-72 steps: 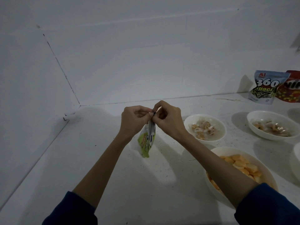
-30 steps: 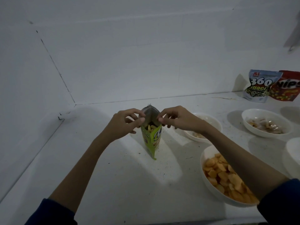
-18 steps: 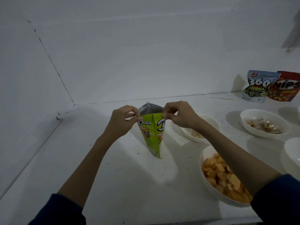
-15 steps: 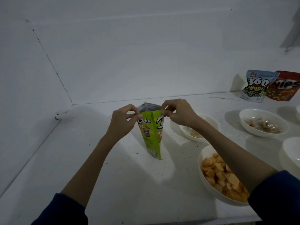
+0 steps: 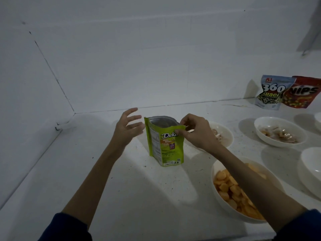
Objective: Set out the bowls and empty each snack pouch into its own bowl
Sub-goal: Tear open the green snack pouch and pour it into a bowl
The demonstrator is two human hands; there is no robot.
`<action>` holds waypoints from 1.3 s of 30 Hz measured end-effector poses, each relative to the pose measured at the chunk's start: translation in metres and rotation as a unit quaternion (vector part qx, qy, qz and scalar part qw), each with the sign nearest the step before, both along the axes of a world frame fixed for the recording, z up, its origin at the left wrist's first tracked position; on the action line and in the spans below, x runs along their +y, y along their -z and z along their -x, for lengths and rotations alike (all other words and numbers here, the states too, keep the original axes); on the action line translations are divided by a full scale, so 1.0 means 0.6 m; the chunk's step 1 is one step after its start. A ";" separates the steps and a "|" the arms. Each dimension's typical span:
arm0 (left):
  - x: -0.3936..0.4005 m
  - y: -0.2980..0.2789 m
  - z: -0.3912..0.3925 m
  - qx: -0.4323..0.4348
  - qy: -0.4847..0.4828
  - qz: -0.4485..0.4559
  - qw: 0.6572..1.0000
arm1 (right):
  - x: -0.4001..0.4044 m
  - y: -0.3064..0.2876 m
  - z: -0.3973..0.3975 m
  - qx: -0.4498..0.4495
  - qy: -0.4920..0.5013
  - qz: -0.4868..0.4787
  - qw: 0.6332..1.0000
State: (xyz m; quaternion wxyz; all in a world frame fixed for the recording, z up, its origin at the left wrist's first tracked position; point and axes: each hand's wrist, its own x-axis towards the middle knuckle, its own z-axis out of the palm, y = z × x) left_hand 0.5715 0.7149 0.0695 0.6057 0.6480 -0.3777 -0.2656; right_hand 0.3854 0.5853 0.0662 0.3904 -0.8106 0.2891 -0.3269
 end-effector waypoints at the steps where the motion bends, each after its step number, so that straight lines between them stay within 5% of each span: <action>1: 0.001 0.004 -0.010 -0.019 0.009 -0.022 1.000 | -0.002 0.001 0.000 -0.005 0.000 -0.006 1.000; 18: -0.034 0.001 0.042 -0.048 -0.047 0.045 0.997 | -0.045 -0.015 0.047 -0.027 -0.018 -0.110 0.993; 27: -0.112 -0.111 0.205 -0.281 -0.004 0.071 0.957 | -0.089 -0.163 0.135 0.064 -0.111 0.041 0.991; 39: -0.234 -0.080 0.434 -0.178 0.072 0.042 0.981 | -0.215 -0.208 0.360 0.104 -0.134 0.157 0.973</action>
